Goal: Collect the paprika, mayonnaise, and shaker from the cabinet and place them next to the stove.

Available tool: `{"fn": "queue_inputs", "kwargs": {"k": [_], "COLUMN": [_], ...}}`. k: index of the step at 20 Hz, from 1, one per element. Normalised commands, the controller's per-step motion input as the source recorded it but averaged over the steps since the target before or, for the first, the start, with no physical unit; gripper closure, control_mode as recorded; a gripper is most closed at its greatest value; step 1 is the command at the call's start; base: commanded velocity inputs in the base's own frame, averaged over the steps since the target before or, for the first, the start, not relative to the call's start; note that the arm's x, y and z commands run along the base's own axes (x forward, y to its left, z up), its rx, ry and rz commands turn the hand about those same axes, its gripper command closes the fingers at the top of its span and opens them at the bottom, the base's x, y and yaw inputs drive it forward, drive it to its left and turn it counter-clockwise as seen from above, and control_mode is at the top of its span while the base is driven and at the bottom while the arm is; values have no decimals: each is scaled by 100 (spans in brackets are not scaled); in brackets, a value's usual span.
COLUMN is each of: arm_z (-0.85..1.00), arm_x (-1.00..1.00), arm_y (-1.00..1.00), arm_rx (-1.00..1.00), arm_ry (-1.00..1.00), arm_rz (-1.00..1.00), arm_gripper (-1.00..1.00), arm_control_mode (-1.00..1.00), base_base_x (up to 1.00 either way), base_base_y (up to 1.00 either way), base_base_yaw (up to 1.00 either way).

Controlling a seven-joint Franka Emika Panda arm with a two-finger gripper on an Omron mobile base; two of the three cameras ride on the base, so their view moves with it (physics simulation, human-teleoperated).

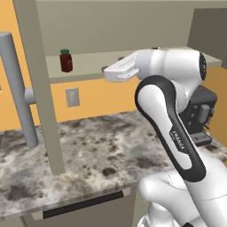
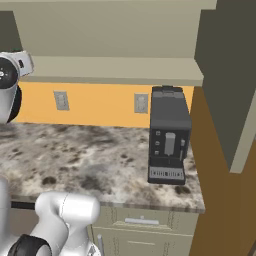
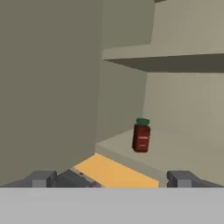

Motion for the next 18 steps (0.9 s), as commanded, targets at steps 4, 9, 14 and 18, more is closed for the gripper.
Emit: {"fn": "queue_inputs", "kwargs": {"k": [4,9,14,18], "arm_z": [-6,-14,-21,-21], "arm_x": [43,42,33,17], "arm_y": [0,0,0,0], "arm_rx": [0,0,0,0], "arm_ry": [6,6,2,0], "arm_rz": [0,1,1,0], "arm_gripper": [-100,-100,-100,-100], "arm_control_mode": [-100,-100,-100,-100], "base_base_x": [0,0,0,0], "base_base_y": [0,0,0,0], "base_base_yaw": [0,0,0,0]}}
